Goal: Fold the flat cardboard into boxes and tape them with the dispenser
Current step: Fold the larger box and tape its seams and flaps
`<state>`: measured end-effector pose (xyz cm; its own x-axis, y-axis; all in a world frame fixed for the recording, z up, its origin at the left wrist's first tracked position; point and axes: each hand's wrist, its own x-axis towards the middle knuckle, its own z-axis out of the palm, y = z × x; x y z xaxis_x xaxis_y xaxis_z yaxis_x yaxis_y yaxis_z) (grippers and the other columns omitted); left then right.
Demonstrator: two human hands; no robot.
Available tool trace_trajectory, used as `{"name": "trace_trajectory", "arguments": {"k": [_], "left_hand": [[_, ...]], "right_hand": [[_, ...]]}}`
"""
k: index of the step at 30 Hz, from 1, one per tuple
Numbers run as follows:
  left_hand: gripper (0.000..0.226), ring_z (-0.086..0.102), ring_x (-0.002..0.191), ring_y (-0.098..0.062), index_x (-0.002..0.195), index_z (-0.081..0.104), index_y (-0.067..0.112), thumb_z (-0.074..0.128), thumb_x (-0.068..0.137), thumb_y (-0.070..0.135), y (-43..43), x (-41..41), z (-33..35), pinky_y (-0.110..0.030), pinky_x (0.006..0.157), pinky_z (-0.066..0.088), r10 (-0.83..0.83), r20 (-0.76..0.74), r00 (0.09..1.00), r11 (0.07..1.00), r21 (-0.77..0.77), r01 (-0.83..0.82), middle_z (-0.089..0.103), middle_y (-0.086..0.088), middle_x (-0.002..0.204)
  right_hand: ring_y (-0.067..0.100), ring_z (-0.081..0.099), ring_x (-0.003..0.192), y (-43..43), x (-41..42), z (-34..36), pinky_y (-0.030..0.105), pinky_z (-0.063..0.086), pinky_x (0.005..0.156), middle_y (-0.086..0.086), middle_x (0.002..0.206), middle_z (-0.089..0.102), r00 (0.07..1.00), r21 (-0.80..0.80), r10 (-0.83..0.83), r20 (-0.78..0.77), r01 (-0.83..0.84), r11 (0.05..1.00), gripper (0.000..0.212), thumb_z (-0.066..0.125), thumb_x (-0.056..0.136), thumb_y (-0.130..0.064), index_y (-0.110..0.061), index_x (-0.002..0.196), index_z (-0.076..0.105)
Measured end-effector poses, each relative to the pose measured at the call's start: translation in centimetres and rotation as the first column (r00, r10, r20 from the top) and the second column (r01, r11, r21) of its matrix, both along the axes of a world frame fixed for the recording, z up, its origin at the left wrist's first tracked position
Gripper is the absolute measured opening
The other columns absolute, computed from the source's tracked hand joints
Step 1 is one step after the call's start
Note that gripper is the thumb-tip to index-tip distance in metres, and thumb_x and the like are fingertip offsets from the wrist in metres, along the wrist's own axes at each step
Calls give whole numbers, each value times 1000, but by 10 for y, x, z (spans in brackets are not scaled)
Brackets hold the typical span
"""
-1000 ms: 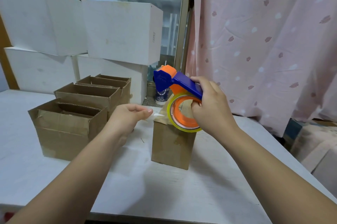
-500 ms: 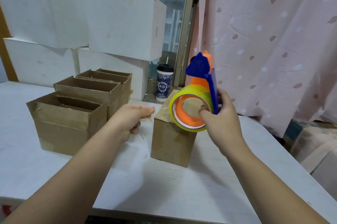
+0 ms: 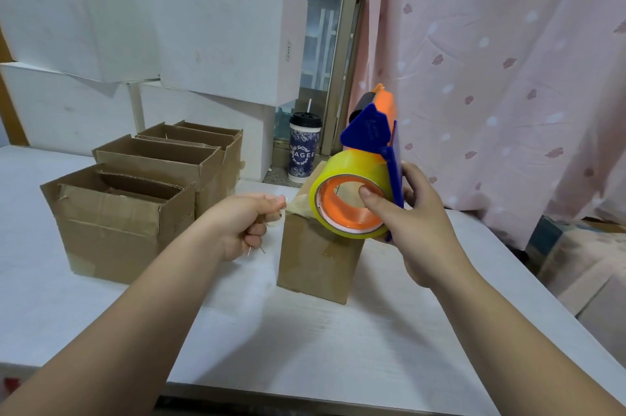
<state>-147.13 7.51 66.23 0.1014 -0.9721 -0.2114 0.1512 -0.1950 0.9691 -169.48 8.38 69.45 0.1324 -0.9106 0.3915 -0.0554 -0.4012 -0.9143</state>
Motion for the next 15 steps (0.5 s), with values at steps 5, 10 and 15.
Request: {"name": "trace_trajectory", "arguments": {"k": [5,10,15], "left_hand": [[15,21,39,-4,76,61,13,62,88,21,-5,2,1,-14,33,14,-16,-19,1000,999,49,17,45,6,50],[16,21,38,-5,74,62,12,67,84,22,-8,7,-2,-13,31,18,-23,-20,1000,997,76,24,48,2,59],[15,20,38,-5,68,64,13,69,75,25,-7,9,0,-13,33,15,-83,-58,995,991,98,88,48,3,56]], "right_hand": [[15,62,97,-1,0,2,43,59,79,-21,97,61,1000,-9,16,26,-16,1000,39,79,72,-29,-52,93,56],[19,62,97,1,0,4,47,58,80,-13,100,63,999,-48,40,-2,-40,998,42,80,71,-25,-44,101,58],[21,64,94,-3,-1,6,49,57,81,-11,98,65,998,-17,69,7,-69,997,39,77,76,-18,-44,98,59]]}}
